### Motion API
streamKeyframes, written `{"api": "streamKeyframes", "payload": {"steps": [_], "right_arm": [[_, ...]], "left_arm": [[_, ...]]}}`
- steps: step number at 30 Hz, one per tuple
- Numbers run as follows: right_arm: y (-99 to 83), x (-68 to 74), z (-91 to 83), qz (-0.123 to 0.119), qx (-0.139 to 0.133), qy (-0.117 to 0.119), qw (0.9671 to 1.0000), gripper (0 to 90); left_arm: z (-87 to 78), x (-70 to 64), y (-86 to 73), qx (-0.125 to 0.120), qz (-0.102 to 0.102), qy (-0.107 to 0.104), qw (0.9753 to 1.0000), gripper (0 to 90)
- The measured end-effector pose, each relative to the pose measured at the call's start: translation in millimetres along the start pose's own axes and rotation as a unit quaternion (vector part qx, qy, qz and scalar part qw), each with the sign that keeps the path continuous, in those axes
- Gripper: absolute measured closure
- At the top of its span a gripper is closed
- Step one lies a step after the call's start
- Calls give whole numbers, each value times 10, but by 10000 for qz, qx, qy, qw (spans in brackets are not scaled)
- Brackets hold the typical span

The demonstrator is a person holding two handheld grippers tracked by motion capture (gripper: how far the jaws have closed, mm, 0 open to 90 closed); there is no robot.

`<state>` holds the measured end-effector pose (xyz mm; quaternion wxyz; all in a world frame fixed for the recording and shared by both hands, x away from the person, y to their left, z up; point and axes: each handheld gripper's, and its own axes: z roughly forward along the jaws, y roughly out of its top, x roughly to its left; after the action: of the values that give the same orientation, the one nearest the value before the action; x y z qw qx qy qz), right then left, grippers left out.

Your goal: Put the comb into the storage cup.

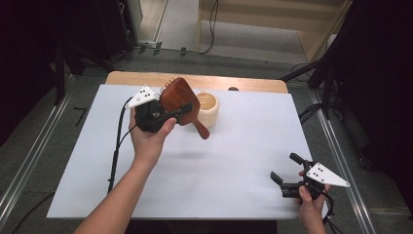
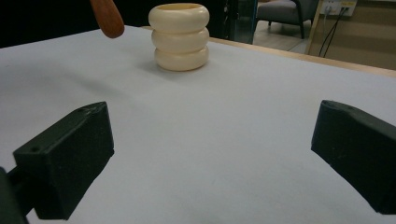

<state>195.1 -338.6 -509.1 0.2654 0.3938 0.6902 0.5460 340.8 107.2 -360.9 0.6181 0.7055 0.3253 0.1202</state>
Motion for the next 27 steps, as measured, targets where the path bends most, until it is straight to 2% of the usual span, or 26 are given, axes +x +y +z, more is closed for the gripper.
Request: {"api": "streamKeyframes", "payload": {"steps": [5, 27], "right_arm": [[-16, -19, -12, 31, 2, -12, 10000, 0], [-18, -47, -29, 136, -94, -53, 9998, 0]], "left_arm": [[16, 16, 51, -27, 44, 37, 10000, 565], [100, 170, 131, -147, -26, 199, 9997, 565]]}}
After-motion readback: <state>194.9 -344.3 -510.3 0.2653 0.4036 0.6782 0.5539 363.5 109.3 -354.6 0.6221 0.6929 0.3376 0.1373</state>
